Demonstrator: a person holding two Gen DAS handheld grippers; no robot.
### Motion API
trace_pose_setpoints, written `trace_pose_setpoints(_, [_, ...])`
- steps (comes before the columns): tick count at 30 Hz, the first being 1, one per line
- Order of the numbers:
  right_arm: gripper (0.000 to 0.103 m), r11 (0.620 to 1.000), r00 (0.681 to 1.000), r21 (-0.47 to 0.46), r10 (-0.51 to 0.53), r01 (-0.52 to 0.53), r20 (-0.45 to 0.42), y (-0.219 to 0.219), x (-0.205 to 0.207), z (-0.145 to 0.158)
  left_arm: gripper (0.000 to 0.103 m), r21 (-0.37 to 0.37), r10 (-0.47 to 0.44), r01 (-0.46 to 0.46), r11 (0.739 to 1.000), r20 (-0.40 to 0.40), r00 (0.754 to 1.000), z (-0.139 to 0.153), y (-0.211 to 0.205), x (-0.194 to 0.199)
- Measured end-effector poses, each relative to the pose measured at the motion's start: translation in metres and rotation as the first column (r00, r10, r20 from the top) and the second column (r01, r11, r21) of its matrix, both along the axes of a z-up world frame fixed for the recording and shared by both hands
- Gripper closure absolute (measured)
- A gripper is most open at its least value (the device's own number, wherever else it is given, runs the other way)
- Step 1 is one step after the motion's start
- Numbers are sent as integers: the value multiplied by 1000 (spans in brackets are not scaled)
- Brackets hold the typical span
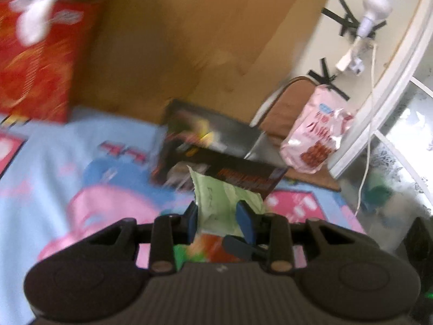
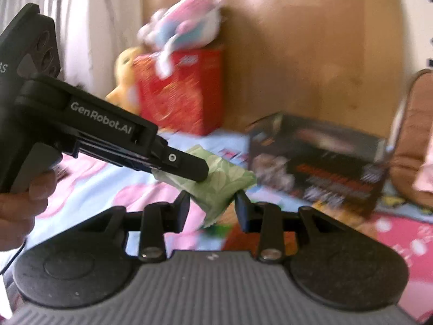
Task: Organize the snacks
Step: 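Drop the light green packet into the tin box from the left tool, then grasp the yellow-edged peanut bag with the left tool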
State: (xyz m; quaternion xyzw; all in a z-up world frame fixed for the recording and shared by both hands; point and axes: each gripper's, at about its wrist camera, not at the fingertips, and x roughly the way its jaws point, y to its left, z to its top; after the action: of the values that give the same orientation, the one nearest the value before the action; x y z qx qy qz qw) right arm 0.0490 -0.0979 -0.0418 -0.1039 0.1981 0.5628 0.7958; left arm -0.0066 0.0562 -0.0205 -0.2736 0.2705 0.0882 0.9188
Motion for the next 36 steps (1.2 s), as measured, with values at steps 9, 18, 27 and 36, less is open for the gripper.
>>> trace_pose_setpoints(9, [59,983,984,32,-178,179,-20,4,110,19,71,23,-34,34,999,15,999,11,3,125])
trace_pose_setpoints(18, [50,938,935,106,-310,331,-174,-57,138,-1,69,12,-77,76,997,36,996,-1,1,100])
trace_pose_setpoints(27, [60,944,841,-21,-303,329,-448,-80,138,-55,67,-111,-141,127,986,-136,981,-54,-10,117])
trace_pose_setpoints(36, [79,957,851,-29,-271,289,-451,-73,122,-54,73,-60,-171,164,985,-153,973,-50,-43,114])
